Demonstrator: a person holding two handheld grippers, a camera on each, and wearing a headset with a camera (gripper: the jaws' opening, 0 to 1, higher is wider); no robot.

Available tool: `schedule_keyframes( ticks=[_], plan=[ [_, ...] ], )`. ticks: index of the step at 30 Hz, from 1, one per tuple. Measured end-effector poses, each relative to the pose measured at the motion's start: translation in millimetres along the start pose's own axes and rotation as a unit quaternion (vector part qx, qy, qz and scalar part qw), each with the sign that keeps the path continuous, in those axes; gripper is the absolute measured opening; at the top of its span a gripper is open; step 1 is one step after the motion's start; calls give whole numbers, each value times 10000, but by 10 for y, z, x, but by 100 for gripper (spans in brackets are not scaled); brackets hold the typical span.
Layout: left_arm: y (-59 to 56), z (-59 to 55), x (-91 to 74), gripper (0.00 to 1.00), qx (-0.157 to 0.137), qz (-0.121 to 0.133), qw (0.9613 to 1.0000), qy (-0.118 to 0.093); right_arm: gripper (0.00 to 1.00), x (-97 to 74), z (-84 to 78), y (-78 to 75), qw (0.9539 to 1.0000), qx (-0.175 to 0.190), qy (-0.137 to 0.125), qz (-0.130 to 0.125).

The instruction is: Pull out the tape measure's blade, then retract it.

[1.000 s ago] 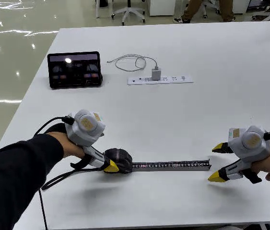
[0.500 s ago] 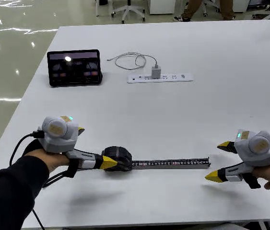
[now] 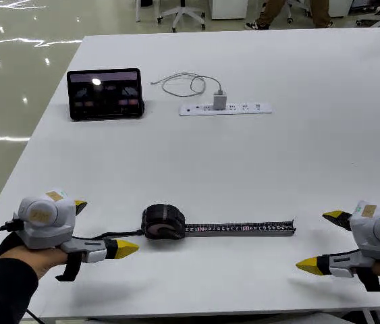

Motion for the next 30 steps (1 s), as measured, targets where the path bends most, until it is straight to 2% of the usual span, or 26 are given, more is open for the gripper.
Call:
schedule_keyframes(
  ticks=[5, 11, 13, 15, 21, 25, 30],
  plan=[
    [19, -28, -123, 100, -19, 178, 9998, -91, 81, -64, -75, 18, 9999, 103, -23, -96],
    [-33, -70, -238, 100, -112, 326, 9992, -220, 84, -193, -121, 24, 9990, 330, -159, -262],
    [-50, -123, -255, 100, -28, 391, 9991, -173, 86, -257, -140, 36, 9986, 371, -187, -318],
    [-57, -160, -278, 100, -75, 405, 9990, -161, 87, -302, -181, 43, 9986, 383, -159, -333],
    [-58, -191, -297, 100, -158, 397, 9990, -153, 89, -380, -296, 49, 9984, 429, -127, -358],
    [-100, -221, -261, 100, -177, 396, 9990, -137, 90, -412, -279, 149, 9984, 416, -99, -359],
    [-122, -227, -231, 100, -200, 371, 9990, -119, 91, -418, -290, 100, 9980, 472, -127, -399]
  ],
)
Point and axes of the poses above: the centre of the closed fingertips' face, and the gripper's own axes: x roughly forward along the fingers, y roughly to its left, z roughly out of its top, the point moved 5 cm from there along -x, roughly backward along the fingers, and after that the axes turned 6 degrees about -z, right-handed, at the moved point
